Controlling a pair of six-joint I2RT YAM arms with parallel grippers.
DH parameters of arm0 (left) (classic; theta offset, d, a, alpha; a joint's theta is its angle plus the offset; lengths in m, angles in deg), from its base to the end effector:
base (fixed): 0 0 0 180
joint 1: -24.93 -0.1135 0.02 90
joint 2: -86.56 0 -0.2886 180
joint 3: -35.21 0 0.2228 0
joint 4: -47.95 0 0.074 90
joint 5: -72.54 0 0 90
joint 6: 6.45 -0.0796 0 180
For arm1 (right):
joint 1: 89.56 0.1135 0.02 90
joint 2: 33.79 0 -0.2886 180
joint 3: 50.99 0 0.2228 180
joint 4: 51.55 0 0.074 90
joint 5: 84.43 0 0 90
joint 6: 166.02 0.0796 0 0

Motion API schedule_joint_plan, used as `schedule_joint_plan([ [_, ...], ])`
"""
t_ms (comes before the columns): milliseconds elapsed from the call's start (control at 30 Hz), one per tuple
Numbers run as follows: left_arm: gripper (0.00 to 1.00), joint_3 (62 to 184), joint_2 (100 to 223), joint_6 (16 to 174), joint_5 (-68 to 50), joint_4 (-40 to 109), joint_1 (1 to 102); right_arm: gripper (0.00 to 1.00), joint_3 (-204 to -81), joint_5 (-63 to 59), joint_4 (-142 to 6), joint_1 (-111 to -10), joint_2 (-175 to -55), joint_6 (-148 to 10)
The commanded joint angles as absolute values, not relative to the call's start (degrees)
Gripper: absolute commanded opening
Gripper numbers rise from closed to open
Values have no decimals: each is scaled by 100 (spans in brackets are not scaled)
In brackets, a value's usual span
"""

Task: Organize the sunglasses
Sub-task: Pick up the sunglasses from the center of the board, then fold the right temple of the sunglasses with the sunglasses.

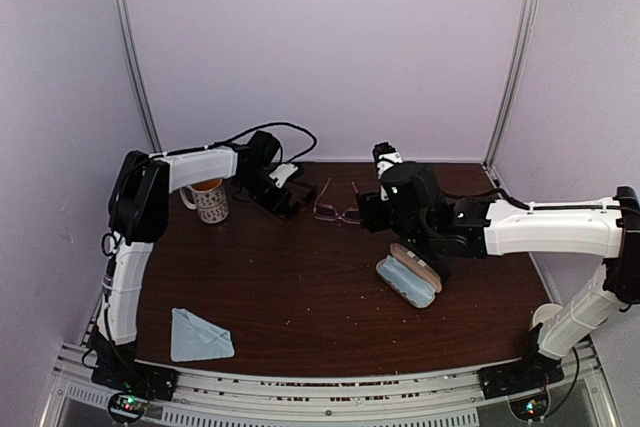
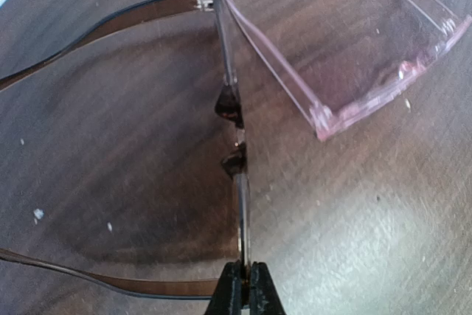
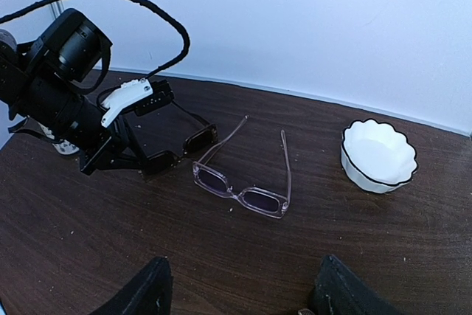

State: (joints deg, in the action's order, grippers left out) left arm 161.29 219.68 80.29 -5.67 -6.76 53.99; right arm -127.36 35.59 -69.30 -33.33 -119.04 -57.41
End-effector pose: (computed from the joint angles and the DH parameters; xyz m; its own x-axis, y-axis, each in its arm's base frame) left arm 0.4382 -0.2621 0.1630 -0.7369 0.4732 -0.4828 0.6029 0.7831 -0.1528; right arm 0.2243 0.2638 0.3027 -0.3865 -0.0809 -0.9187 -0.3670 0.9274 0.0727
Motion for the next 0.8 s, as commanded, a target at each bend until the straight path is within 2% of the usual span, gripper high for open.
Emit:
schedule_joint_plan([
  [0, 0, 15714, 21321, 8122, -499, -515, 5364, 68, -12883, 3550, -6997, -3334, -11932, -5691],
  [467, 0, 14174, 19399, 8127, -863, -137, 5828, 65, -12658, 3562, -6805, -3322, -11751, -5634],
  [767, 0, 12999, 18087, 8117, -1252, 177, 6581, 66, -12514, 3667, -6722, -3281, -11597, -5630],
])
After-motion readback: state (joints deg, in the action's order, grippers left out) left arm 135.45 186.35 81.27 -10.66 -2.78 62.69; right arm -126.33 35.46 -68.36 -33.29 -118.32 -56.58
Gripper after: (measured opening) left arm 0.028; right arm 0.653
